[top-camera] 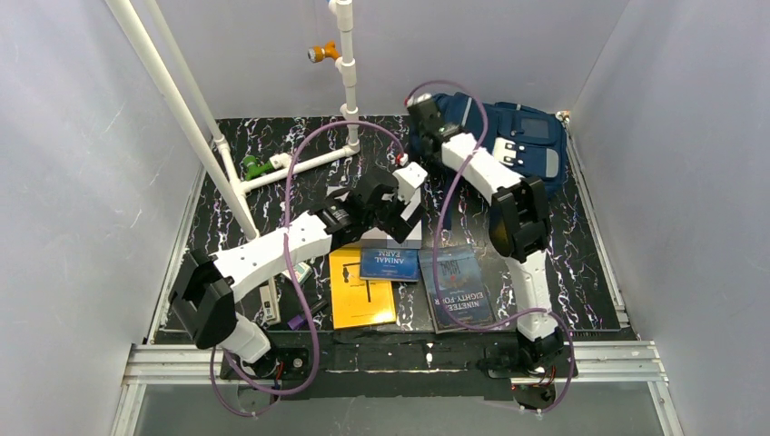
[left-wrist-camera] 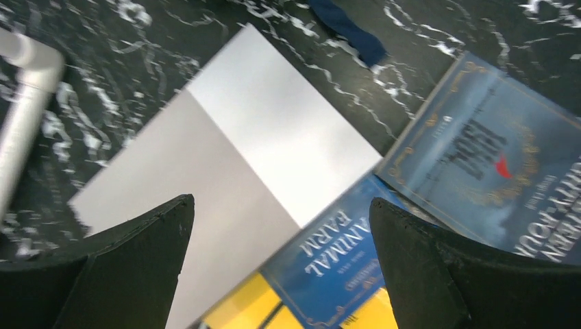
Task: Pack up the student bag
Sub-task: Pick up the student bag at the center of the board.
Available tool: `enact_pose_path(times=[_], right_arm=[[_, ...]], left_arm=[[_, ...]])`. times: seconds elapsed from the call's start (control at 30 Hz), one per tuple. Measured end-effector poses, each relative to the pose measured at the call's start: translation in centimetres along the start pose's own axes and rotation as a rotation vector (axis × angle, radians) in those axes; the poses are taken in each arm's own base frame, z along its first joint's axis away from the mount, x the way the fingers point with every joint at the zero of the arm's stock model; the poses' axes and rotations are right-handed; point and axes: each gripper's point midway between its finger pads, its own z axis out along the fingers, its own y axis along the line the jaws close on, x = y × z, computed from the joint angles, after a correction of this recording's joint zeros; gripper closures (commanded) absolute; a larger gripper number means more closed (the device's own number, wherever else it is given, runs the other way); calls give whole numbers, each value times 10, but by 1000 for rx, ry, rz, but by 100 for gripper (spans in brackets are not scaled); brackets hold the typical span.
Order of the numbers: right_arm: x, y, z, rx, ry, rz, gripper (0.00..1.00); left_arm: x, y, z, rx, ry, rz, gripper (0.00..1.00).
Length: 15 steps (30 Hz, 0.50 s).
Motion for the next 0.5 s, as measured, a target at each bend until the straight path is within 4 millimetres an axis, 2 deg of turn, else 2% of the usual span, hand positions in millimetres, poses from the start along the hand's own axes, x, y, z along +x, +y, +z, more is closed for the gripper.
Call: enact_pose_path(times=[0.07, 0.13, 0.2, 0.3, 0.4, 0.5], right_arm=[[-27, -23, -11, -22, -23, 99, 99], [-51, -47, -25, -23, -66, 185, 99], [-61, -65, -38, -27, -100, 250, 99], [-51, -78, -55, -48, -99, 310, 99], [-33, -72, -69, -97, -70, 341, 99], [-29, -62, -77, -166, -57, 372, 99]], left_arm=[[5, -11, 3, 64, 35, -71, 1], [0, -12, -1, 122, 34, -187, 1], [-11, -7, -6, 160, 9, -297, 1], [-24, -7, -13, 223, -20, -423, 1], [-29, -28, -21, 320, -2, -521, 1], [-32, -45, -28, 397, 24, -597, 1]])
